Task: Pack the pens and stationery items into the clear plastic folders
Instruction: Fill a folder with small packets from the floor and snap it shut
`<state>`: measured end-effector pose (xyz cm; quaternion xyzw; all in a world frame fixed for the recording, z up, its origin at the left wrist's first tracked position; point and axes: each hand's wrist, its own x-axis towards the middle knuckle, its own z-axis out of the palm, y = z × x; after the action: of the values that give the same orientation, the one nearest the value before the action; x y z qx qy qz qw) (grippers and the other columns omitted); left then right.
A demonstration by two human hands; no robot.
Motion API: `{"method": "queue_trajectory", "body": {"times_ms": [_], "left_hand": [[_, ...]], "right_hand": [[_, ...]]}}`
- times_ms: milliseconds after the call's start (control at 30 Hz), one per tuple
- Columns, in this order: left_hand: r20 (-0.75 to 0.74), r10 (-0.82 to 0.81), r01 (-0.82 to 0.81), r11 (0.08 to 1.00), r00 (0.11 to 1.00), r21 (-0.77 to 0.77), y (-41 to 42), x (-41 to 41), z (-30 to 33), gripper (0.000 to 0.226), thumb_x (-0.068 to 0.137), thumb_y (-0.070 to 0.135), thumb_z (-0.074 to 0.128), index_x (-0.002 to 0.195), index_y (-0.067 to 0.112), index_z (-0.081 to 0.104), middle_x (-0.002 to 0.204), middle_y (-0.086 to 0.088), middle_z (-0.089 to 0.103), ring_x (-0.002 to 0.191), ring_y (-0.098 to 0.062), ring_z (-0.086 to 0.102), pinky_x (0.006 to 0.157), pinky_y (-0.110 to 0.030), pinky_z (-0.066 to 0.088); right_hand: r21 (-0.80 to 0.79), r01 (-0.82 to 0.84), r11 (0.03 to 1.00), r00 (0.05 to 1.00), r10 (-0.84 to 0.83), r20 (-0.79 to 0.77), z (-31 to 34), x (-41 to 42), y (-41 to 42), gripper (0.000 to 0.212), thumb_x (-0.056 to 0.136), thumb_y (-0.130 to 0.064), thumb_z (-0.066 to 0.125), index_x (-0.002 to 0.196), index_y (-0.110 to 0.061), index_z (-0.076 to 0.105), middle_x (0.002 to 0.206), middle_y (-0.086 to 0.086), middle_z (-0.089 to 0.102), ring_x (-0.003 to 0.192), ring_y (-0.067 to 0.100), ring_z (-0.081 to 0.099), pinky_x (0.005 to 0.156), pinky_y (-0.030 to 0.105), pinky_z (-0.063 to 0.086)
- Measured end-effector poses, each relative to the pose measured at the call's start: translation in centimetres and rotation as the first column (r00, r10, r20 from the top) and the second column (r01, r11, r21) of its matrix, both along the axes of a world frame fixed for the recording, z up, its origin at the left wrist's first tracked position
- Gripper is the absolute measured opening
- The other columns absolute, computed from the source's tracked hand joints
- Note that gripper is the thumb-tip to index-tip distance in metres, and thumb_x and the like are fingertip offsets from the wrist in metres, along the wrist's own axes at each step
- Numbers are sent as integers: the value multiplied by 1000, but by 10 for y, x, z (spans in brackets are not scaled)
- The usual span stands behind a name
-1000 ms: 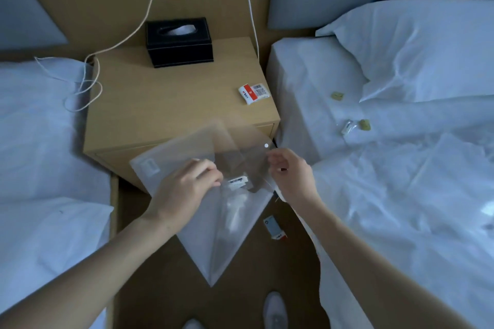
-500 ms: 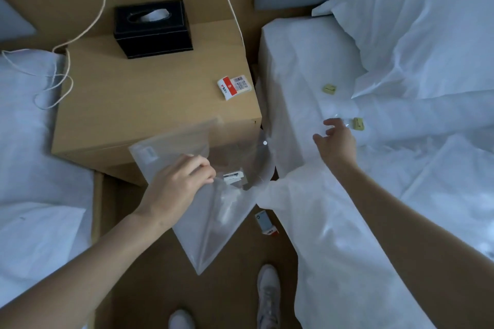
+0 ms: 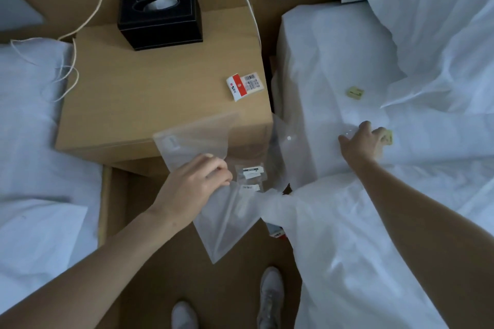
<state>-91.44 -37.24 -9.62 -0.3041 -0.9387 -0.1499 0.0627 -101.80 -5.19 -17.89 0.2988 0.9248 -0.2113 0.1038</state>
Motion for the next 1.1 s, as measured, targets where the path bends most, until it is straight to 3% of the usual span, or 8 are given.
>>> {"method": "queue_trajectory", "body": {"times_ms": [233,433,567,733,800,967,1033,1100], "left_hand": [[23,-23,23,1000,999,15,2,0,2,17,67,4,83,77,7,70,83,-5,64,86,-15,51,57,-26,53],[29,-52,51,999,998,14,-6,8,10,15,70,5,80,79,6,69,83,-5,62,83,-19,58,53,-32,54],[19,-57,57,998,998,12,-17,18,15,16,70,6,81,80,7,69,84,-5,61,85,-18,55,51,-34,53],[-25,-71,71,997,997,19,-41,37,21,5,80,8,72,79,7,68,84,-5,61,88,-18,51,51,-34,52],[-39,-78,79,997,996,18,-52,46,24,3,80,7,70,79,6,67,84,-6,60,88,-18,51,51,-34,52],[-63,-77,78,997,995,16,-75,74,22,7,84,10,61,79,7,66,88,-4,57,91,-20,51,53,-34,52],[-60,-74,75,997,995,16,-83,83,20,4,79,4,69,80,6,67,89,-4,56,91,-20,51,53,-33,52],[-33,-70,71,997,997,19,-88,93,21,19,66,-1,81,79,6,68,86,-7,61,91,-19,50,54,-30,53]], "right_hand": [[-10,-46,999,999,45,-13,1,-2,9,34,84,2,54,117,-1,46,128,24,36,116,41,42,87,40,42],[-169,-69,983,981,36,-193,14,14,-11,34,80,7,51,110,-7,63,110,20,63,100,35,58,79,31,43],[-307,-169,937,949,70,-309,36,36,-53,35,81,4,51,109,-10,66,97,5,65,89,19,56,67,14,33],[-396,-386,833,908,266,-324,57,73,-101,27,85,-1,58,106,-14,67,89,-5,61,84,11,55,61,12,37],[-409,-469,783,878,366,-308,59,88,-118,20,88,-6,60,105,-15,67,89,-9,61,81,6,55,59,4,39],[-422,-619,662,783,558,-274,56,120,-166,22,90,-6,58,110,-12,65,96,-6,62,77,-1,52,64,0,40],[-430,-627,650,775,576,-261,49,131,-184,23,89,-5,58,109,-13,66,97,-5,64,82,4,56,65,1,40],[-448,-634,630,763,603,-231,40,141,-199,27,87,-2,59,109,-14,67,99,-4,65,88,7,58,71,4,42]]}}
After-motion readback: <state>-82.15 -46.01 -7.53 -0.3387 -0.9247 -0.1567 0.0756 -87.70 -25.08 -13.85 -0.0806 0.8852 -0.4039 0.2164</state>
